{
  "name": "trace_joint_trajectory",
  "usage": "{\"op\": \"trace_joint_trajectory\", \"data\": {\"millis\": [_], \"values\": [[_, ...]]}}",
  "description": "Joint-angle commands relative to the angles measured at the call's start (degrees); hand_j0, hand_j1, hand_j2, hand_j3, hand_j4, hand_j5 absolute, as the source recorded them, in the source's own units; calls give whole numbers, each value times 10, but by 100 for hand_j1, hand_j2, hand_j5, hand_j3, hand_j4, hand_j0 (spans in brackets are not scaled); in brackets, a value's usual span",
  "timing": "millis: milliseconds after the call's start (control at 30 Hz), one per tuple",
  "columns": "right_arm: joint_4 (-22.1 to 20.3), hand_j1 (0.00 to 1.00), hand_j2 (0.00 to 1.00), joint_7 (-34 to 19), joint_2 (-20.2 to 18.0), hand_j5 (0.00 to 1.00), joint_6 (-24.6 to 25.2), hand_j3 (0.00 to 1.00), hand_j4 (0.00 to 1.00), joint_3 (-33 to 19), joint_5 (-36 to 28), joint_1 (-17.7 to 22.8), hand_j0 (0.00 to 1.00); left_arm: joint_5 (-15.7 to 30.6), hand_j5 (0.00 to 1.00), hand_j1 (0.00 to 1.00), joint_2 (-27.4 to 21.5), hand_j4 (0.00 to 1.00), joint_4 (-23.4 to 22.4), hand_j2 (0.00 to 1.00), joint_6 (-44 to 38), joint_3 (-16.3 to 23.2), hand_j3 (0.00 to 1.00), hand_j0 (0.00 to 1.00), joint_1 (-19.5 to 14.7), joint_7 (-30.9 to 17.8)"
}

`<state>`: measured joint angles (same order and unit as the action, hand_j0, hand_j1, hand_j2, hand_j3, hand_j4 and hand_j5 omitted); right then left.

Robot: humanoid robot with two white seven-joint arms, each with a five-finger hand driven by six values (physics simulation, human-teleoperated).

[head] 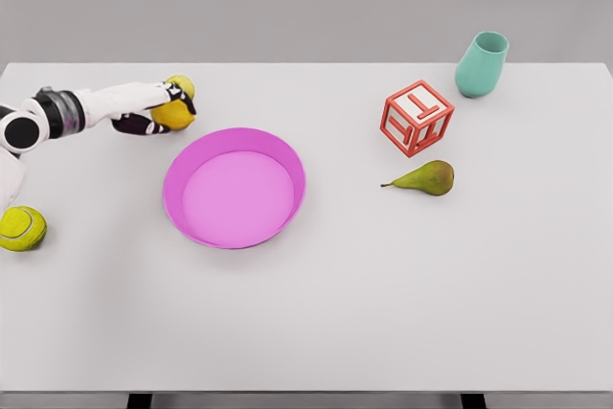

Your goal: Put the lemon on the plate with left arm

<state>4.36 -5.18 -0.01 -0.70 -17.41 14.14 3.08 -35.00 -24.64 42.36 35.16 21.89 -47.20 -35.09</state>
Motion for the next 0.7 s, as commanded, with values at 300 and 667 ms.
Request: {"op": "trace_joint_trajectory", "data": {"millis": [300,667], "values": [[0,100,100,0,0,100,0,100,100,0,0,0,100,6,45,45,1,45,45,45,-2,0,45,45,4,1],[0,100,100,0,0,100,0,100,100,0,0,0,100,6,44,44,1,44,114,44,-2,-2,44,44,27,1]]}}
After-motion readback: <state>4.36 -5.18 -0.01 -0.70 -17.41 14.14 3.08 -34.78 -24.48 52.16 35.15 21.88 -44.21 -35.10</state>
